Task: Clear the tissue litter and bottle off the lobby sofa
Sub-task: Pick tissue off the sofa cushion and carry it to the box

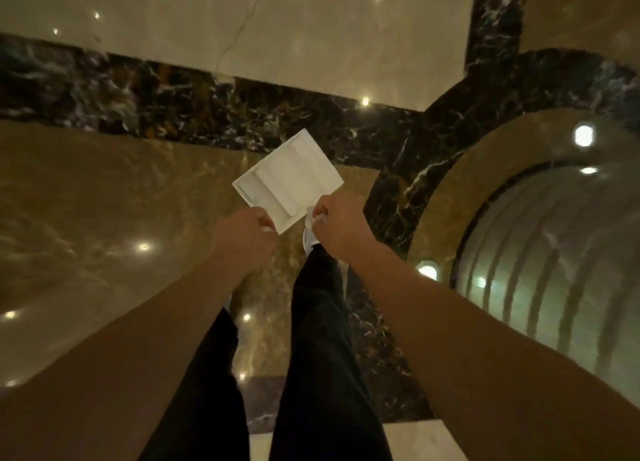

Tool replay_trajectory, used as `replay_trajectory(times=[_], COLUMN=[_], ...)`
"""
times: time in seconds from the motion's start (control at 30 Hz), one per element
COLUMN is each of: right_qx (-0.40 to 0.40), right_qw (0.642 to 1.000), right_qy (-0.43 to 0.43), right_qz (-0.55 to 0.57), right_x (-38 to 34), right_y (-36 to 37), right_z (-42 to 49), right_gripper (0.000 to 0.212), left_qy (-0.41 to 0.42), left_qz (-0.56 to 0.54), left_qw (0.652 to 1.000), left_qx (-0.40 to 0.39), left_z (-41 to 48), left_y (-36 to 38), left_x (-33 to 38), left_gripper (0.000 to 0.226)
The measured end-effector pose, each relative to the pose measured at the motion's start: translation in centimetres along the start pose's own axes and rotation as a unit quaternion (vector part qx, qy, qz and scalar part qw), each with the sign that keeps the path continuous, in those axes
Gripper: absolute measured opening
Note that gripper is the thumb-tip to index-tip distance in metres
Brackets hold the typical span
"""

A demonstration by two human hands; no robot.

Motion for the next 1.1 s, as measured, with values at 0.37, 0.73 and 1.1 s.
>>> replay_trajectory(times=[0.37,0.73,1.1], right_qx=[0.01,-0.042,0.047], right_qw=[1.0,0.99,0.924], right_qy=[-0.003,-0.097,-0.3], right_qz=[0.024,-0.091,-0.233], right_x=[11.5,4.4,-16.7], right_y=[12.3,9.4,5.2], right_z=[26.5,16.8,-19.5], right_gripper=[0.047,0.041,0.046], left_qy=[-0.227,-0.182,-0.103], left_qz=[-0.363,-0.153,-0.043], left_qw=[0.895,0.955,0.934], left_qx=[0.128,0.178,0.338], left_z=[23.2,11.9,-26.8], left_y=[16.2,8.8,-10.0], left_x=[-9.6,-10.4,-13.8], left_gripper=[0.051,0.057,0.06])
Point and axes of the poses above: each hand's wrist, its own z-axis towards the middle knuckle, its own y-axis out of the palm, x = y × z, the point moved 8 cm from there along z, towards the middle knuckle, and after that the axes turned 6 degrees about -z, right-handed, at the moved point
